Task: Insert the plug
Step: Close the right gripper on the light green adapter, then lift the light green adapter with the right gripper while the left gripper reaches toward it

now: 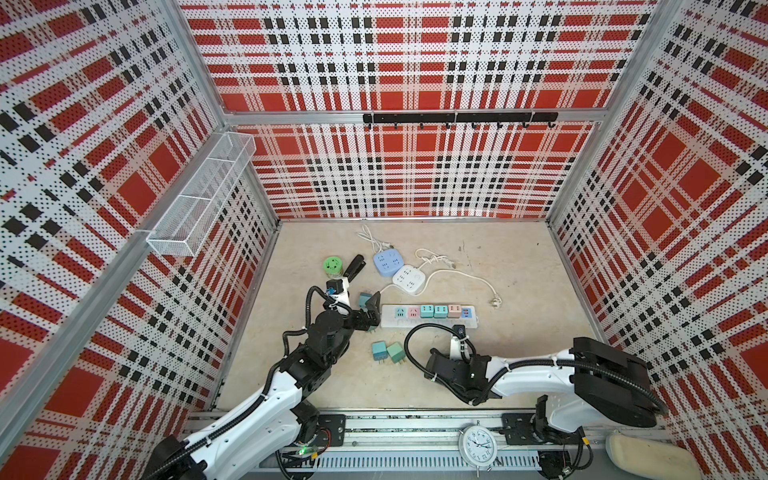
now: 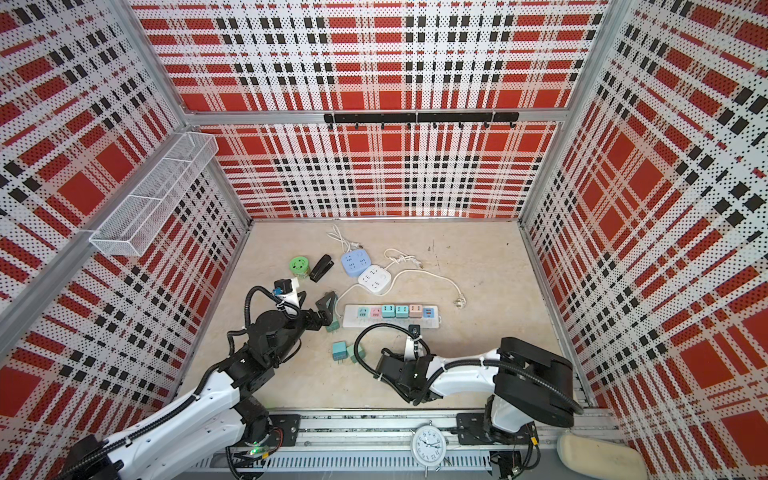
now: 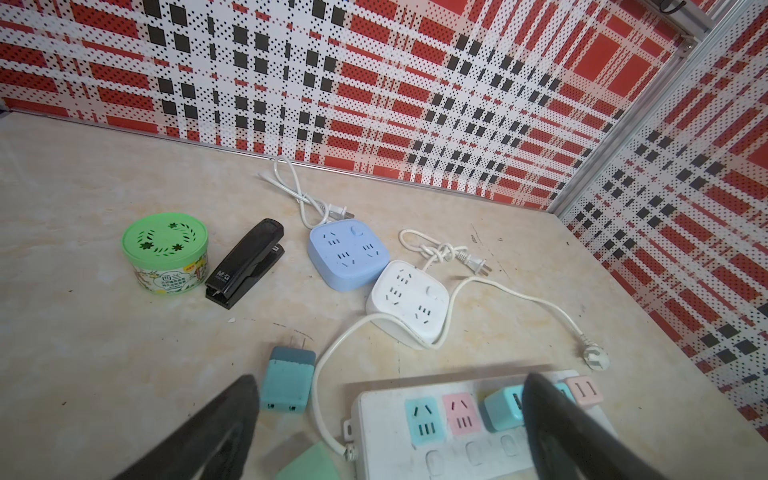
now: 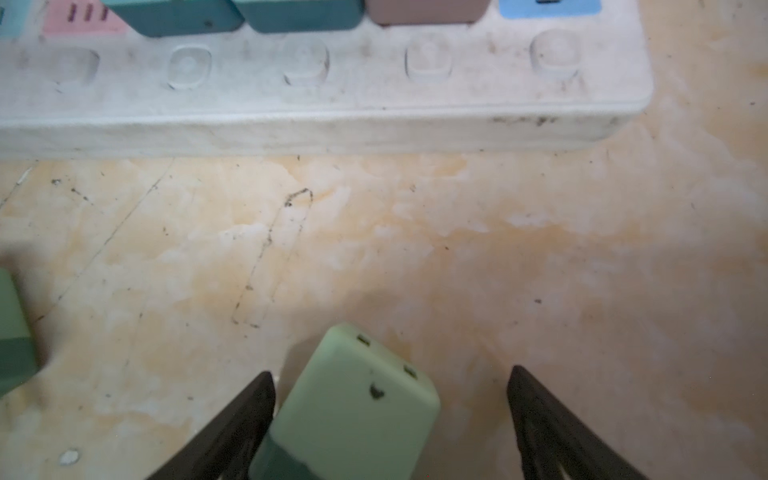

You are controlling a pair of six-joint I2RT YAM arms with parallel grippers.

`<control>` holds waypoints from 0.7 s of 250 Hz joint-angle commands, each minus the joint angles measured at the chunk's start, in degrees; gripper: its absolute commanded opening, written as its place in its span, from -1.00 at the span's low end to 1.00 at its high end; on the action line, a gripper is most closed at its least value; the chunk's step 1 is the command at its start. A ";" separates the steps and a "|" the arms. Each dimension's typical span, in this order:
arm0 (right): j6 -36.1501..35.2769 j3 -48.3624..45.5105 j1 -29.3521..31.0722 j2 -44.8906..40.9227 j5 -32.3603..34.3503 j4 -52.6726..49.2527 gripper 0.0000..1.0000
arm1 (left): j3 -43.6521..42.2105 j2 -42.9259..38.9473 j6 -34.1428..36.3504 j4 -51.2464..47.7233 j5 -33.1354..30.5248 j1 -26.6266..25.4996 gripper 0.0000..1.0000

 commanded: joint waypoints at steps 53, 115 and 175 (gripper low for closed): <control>6.50 -4.22 4.31 -5.84 1.48 -1.57 0.58 | 1.66 0.28 0.16 1.64 -0.01 -0.06 0.98; 2.22 -1.54 3.58 -0.78 1.22 2.59 0.39 | 1.41 -0.46 0.86 1.69 -0.27 -0.01 0.98; 0.92 -3.64 1.86 -0.59 -1.32 5.17 -0.02 | 1.40 -0.90 0.55 1.64 -0.05 -0.03 0.99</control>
